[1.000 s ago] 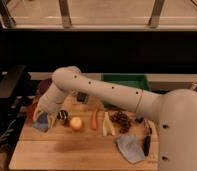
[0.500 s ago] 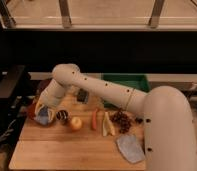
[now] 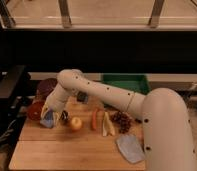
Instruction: Place sponge in red bowl
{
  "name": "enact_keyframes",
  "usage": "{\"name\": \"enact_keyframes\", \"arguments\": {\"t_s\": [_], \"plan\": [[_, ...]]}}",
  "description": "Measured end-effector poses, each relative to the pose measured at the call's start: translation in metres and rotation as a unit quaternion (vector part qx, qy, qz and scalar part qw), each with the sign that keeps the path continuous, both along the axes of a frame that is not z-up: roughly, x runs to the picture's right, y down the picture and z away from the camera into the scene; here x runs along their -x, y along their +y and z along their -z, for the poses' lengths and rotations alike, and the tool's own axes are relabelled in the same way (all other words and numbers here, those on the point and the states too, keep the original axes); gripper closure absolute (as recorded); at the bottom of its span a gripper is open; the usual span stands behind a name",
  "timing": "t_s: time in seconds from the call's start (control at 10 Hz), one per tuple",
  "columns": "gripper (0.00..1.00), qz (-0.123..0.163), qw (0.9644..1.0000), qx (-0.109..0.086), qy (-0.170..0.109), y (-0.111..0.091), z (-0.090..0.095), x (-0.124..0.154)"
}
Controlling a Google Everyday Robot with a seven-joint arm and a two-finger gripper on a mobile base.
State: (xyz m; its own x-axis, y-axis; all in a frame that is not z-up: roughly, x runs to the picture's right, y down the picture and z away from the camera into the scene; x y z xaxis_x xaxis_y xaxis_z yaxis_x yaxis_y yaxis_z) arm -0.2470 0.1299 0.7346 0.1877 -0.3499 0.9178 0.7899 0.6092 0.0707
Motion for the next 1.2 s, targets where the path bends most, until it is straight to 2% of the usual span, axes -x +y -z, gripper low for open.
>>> {"name": "enact_keyframes", "arguments": {"t_s": [0.3,0.7,1.1,1.2], "plan": [[1.0,-0.017,0.9998,0.001,0.008,-0.016,-0.016,-0.005],[1.0,-0.023,0.9997,0.007,0.009,-0.028,-0.035,0.004],[1.0,-0.012,0.9999,0.004,-0.001,-0.036,-0.043,0.045],[0.93,-0.005,0.9999,0.003,-0.009,-0.036,-0.045,0.06]]}}
